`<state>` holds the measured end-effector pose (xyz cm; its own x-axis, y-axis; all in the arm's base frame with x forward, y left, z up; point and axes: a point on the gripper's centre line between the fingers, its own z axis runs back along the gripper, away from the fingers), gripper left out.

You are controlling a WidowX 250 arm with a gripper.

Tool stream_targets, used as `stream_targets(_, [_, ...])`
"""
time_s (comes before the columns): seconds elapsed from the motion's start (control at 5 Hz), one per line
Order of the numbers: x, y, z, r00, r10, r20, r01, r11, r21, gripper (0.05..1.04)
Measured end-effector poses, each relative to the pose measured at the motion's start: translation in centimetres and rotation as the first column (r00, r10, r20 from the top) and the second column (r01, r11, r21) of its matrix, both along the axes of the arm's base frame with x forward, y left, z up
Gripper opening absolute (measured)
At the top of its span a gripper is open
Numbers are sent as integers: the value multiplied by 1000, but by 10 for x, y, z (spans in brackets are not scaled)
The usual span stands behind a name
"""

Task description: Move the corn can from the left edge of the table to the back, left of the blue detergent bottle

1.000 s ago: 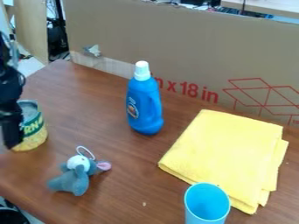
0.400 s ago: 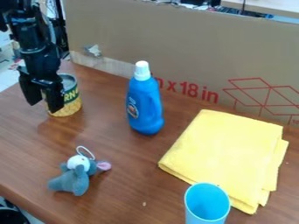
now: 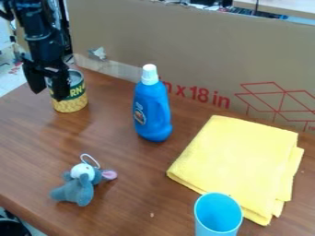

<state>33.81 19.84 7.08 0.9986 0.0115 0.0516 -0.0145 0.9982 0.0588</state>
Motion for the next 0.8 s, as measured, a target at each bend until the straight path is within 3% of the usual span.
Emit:
stream_targets(0.2, [4,1,8,1000,6,-11,-5,999,36,1003])
stream_targets(0.4, [-10,0,26,997,23,-68,-19,998,67,1003])
stream_targets(0.8, [-77,-39,58,976,117,-182,-114,993,27,1003])
